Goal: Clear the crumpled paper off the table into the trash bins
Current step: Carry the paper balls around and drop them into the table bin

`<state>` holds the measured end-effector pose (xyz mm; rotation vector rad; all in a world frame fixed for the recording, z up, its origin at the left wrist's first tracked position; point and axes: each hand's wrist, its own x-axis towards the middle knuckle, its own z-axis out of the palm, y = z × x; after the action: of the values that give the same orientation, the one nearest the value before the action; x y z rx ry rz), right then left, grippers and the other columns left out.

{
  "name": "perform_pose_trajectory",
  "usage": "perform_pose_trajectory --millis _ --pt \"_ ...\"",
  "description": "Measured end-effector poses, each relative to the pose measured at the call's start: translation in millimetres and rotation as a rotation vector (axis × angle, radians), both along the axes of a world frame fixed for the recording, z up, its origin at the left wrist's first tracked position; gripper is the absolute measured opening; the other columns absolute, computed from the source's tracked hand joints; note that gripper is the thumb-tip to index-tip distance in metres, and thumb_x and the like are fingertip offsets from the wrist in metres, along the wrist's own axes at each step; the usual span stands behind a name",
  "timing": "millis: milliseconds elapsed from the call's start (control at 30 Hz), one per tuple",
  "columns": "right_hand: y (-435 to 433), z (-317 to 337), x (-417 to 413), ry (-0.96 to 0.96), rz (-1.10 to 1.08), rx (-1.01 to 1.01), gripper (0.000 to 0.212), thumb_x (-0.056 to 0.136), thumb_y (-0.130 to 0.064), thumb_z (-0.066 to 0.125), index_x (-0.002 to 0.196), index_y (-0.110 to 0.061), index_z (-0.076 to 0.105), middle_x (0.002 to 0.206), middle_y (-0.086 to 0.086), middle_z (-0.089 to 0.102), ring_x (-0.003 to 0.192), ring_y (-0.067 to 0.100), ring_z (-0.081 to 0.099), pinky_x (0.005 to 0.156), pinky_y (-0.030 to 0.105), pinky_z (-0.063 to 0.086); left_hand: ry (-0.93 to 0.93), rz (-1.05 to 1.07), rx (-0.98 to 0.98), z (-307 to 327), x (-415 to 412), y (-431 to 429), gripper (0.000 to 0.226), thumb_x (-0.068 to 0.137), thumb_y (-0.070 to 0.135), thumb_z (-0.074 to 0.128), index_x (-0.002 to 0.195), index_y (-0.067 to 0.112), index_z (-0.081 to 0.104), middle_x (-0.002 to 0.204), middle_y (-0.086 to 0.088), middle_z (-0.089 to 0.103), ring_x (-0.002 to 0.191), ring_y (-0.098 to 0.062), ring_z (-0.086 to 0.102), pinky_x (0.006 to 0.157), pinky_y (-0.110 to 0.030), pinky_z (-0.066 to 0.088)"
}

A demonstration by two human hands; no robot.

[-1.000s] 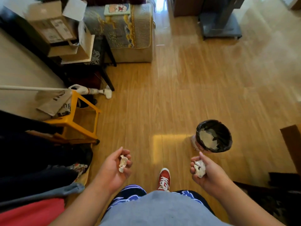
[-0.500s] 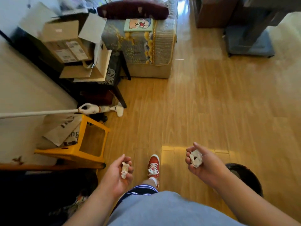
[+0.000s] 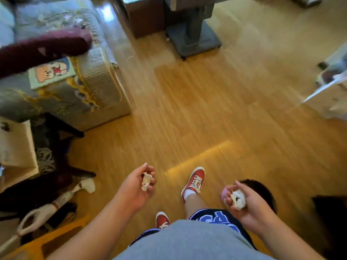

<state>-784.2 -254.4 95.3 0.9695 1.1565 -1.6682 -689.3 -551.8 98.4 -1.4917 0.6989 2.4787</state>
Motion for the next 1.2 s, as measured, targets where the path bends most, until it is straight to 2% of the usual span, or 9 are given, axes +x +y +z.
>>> perform_pose_trajectory --millis 133,267,633,833,1033,1200 --pt "30.3 -10.1 -43.1 -0.042 -0.158 0.056 0.025 0.092 -0.03 0.055 0.076 -0.012 0.061 0.058 0.004 0.059 0.044 0.015 0.055 0.034 0.02 0.038 0.04 -0.144 0.009 -1.3 -118.0 11.2 0.027 0.092 0.03 0.052 0.072 0.014 0.06 0.057 0.001 0.055 0.042 -0.008 0.052 0.03 -0.014 0.034" --pt "45.3 -10.8 -104.7 -0.059 -0.243 0.083 0.025 0.092 -0.03 0.056 0.075 -0.012 0.06 0.058 0.004 0.06 0.045 0.015 0.055 0.033 0.022 0.038 0.087 -0.229 0.028 5.3 -213.4 21.8 0.028 0.092 0.03 0.051 0.071 0.014 0.061 0.06 0.002 0.055 0.046 -0.008 0.052 0.031 -0.016 0.036" --pt "8.3 5.8 -323.7 0.084 -0.286 0.0 0.028 0.094 -0.031 0.052 0.075 -0.011 0.059 0.057 0.003 0.059 0.042 0.013 0.056 0.034 0.019 0.041 0.005 -0.242 -0.03 9.4 -368.3 4.3 0.026 0.092 0.028 0.052 0.073 0.012 0.06 0.058 0.0 0.056 0.042 -0.009 0.053 0.031 -0.014 0.035" --pt "-18.6 8.2 -442.3 0.142 -0.315 -0.016 0.029 0.095 -0.032 0.05 0.075 -0.012 0.059 0.065 0.003 0.055 0.048 0.013 0.054 0.036 0.019 0.041 -0.016 -0.329 -0.031 -5.3 -481.1 -14.3 0.026 0.094 0.029 0.049 0.076 0.013 0.058 0.06 0.001 0.054 0.042 -0.008 0.051 0.033 -0.013 0.033" --pt "-0.9 14.7 -505.3 0.117 -0.521 0.024 0.027 0.094 -0.032 0.053 0.077 -0.011 0.061 0.061 0.003 0.061 0.051 0.014 0.054 0.037 0.021 0.042 -0.018 -0.551 -0.041 -1.2 -619.1 -6.5 0.026 0.094 0.029 0.05 0.076 0.013 0.057 0.058 0.002 0.054 0.04 -0.008 0.051 0.032 -0.014 0.034" --pt "49.7 21.9 -504.8 0.074 -0.774 0.091 0.026 0.093 -0.031 0.054 0.078 -0.011 0.062 0.062 0.004 0.062 0.054 0.015 0.054 0.038 0.023 0.042 0.008 -0.831 -0.026 4.2 -720.6 63.2 0.025 0.093 0.028 0.051 0.075 0.012 0.059 0.06 0.002 0.054 0.042 -0.009 0.053 0.033 -0.014 0.037"
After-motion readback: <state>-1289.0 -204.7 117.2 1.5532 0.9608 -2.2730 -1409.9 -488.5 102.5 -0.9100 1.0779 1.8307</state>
